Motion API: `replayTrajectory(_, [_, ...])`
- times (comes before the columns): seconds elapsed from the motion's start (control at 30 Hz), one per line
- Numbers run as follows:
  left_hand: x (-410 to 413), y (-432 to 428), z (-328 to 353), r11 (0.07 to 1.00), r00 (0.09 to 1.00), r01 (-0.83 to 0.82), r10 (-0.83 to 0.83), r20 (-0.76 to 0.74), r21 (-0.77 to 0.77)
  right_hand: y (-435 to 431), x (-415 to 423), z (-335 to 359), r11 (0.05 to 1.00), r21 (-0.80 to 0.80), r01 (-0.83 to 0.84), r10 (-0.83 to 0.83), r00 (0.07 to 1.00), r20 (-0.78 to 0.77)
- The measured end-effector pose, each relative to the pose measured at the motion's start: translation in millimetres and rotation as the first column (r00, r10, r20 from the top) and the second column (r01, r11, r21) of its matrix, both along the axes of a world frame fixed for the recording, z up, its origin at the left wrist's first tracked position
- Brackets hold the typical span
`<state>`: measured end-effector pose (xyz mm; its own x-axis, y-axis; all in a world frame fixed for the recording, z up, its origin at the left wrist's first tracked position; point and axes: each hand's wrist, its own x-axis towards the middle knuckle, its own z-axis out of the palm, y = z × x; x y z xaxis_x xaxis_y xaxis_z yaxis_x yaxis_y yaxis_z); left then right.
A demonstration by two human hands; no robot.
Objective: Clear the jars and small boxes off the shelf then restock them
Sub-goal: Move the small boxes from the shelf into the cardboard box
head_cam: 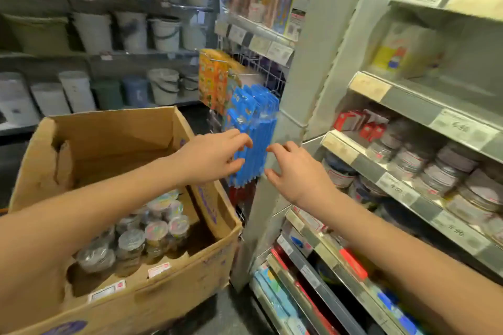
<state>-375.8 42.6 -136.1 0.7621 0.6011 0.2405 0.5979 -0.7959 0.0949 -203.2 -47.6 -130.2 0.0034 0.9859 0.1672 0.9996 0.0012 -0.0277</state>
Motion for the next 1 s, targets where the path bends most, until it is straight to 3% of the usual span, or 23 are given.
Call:
replayTrajectory(0.27, [141.9,-17.6,5.4,0.976,0.969,0.216,-0.219,0.112,0.041,-65.5,94.1,4.2,0.964,0.046,0.261,-0.258,0.964,-0.064])
replayTrajectory(0.43, [200.6,7.9,13.4,0.93,0.953,0.3,-0.301,-0.028,0.211,-71.4,131.3,5.0,0.935,0.086,0.343,-0.343,0.939,-0.012])
replayTrajectory(0.63, [262.3,48.0,15.1,0.833,0.932,0.341,-0.24,-0.271,0.436,-56.3,174.4,1.8,0.923,0.104,0.372,-0.377,0.925,0.043])
replayTrajectory(1.0, [347.1,103.0,16.9,0.703,0.84,0.4,-0.026,-0.542,0.588,-16.1,217.2,-6.6,0.936,0.147,0.32,-0.339,0.932,0.13])
